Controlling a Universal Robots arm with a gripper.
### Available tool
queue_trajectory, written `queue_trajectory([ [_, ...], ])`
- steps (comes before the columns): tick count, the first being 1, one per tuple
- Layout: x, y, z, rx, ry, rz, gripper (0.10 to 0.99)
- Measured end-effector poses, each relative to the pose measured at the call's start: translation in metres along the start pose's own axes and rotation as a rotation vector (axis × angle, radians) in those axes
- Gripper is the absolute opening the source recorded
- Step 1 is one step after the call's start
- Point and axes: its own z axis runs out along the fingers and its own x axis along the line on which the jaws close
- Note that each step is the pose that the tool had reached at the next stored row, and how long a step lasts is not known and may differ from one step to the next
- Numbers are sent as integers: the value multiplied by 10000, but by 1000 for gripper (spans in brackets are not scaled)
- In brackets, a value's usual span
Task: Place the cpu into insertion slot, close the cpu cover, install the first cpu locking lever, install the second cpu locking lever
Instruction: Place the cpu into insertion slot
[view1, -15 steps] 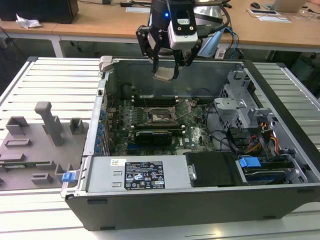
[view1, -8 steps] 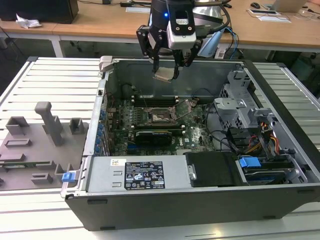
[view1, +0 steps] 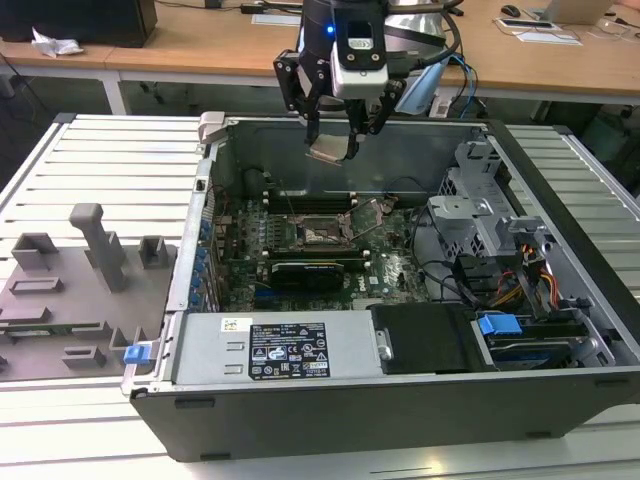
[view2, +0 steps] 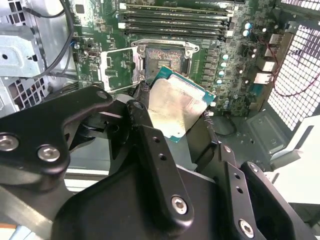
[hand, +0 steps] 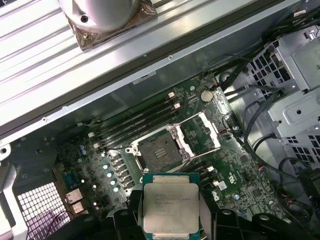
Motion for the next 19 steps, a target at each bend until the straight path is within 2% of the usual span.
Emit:
queue_trajectory([
  [4, 0, 0, 1, -6, -32, 355, 541],
  [8, 0, 0, 3, -23, -107, 1198, 541],
  [14, 0, -1, 6, -35, -164, 1839, 541],
  [19, 0, -1, 9, -51, -239, 2670, 541],
])
